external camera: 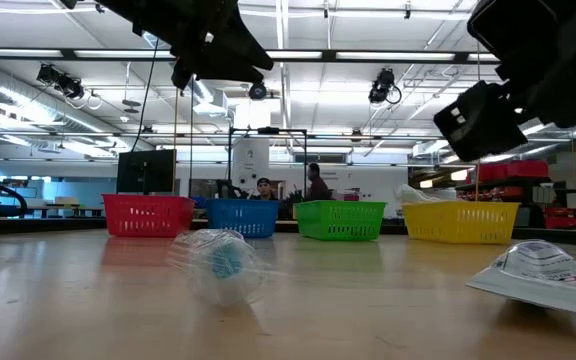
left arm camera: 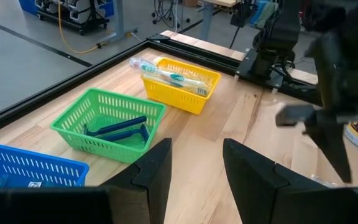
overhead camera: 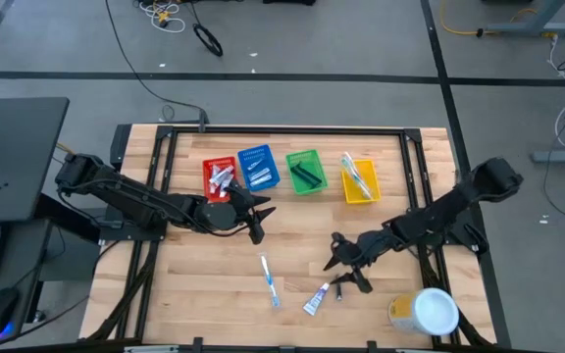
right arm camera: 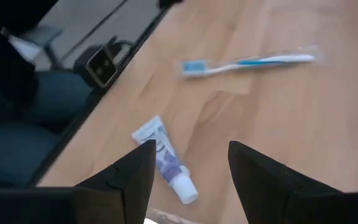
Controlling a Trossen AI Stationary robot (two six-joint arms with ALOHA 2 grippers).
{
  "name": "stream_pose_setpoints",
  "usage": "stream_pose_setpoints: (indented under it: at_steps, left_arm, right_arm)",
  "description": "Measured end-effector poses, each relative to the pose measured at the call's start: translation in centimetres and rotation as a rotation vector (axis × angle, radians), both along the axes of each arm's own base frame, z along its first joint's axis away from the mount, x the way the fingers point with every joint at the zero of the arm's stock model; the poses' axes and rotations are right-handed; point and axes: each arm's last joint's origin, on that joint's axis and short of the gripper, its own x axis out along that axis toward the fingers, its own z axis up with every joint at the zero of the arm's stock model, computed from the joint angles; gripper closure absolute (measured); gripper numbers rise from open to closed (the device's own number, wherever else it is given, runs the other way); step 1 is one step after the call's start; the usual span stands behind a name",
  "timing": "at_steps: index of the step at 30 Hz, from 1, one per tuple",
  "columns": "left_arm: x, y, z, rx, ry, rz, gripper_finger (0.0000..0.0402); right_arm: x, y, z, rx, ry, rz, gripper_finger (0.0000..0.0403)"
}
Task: Pick & Place Travel size toiletries
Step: Put the toothpaste into the red bin
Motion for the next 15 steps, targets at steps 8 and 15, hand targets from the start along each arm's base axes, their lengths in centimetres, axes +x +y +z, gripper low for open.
stream_pose_setpoints:
  at_steps: [8, 15]
  left_arm:
    - [0.0, 0.0, 0.1, -0.002, -0.01, -0.001, 0.0248]
    - [0.1, 0.3, 0.2, 0.035, 0.001, -0.001, 0.0248]
  right_arm:
    - [2.1, 1.7, -3.5, -0.005, 0.058, 0.14, 0.0205]
    - [3.4, 2.5, -4.4, -0.003, 0.084, 0.205, 0.0206]
